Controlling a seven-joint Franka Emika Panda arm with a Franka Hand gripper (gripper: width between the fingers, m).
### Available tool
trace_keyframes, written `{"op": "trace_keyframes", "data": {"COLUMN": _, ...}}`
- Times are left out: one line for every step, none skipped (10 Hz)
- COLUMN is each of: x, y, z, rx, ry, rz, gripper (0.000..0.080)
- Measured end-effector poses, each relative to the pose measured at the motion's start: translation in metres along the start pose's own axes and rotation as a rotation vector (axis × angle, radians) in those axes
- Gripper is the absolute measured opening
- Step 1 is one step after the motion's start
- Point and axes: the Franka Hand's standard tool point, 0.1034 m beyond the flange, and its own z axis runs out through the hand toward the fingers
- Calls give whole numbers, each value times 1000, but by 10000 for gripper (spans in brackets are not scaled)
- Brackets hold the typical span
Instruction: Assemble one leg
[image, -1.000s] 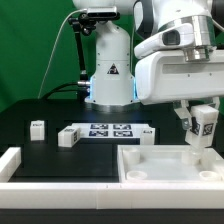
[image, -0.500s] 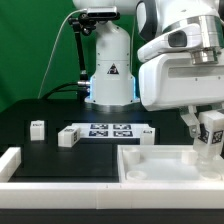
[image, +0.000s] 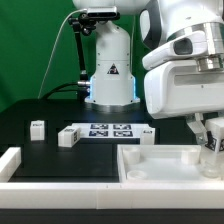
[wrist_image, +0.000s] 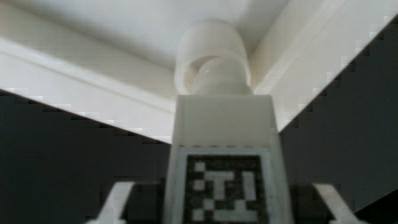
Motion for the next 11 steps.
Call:
{"op": "trace_keyframes", "data": {"x": -3, "y": 0, "z": 3, "rx": 3, "ry": -6, "rz": -4, "gripper": 291}}
{"op": "trace_keyframes", "data": {"x": -5, "y": 0, "z": 5, "rx": 3, "ry": -9, "rz": -4, "gripper": 291}}
{"op": "trace_keyframes", "data": {"x": -7, "y": 0, "z": 7, "rx": 4, "ry": -13, "rz": -3, "gripper": 291}}
{"op": "trace_keyframes", "data": {"x": -7, "y": 0, "z": 7, "rx": 2, "ry": -7, "rz": -3, "gripper": 291}}
{"op": "trace_keyframes", "data": {"x": -8, "y": 0, "z": 8, "rx": -4, "ry": 11, "rz": -2, "gripper": 291}}
{"op": "trace_keyframes", "data": {"x": -8, "y": -1, "z": 9, "rx": -11, "ry": 33, "rz": -2, "gripper": 291}}
{"op": "trace_keyframes", "data": {"x": -8, "y": -2, "z": 9, "rx": -22, "ry": 72, "rz": -1, "gripper": 291}}
{"op": "trace_keyframes", "data": {"x": -9, "y": -2, "z": 9, "rx": -26, "ry": 82, "rz": -1, "gripper": 291}}
{"op": "trace_keyframes", "data": {"x": -9, "y": -2, "z": 9, "rx": -26, "ry": 83, "rz": -1, "gripper": 291}}
{"op": "trace_keyframes", "data": {"x": -9, "y": -2, "z": 9, "rx": -26, "ry": 83, "rz": -1, "gripper": 291}}
{"op": "trace_keyframes", "data": {"x": -9, "y": -2, "z": 9, "rx": -26, "ry": 83, "rz": -1, "gripper": 473}}
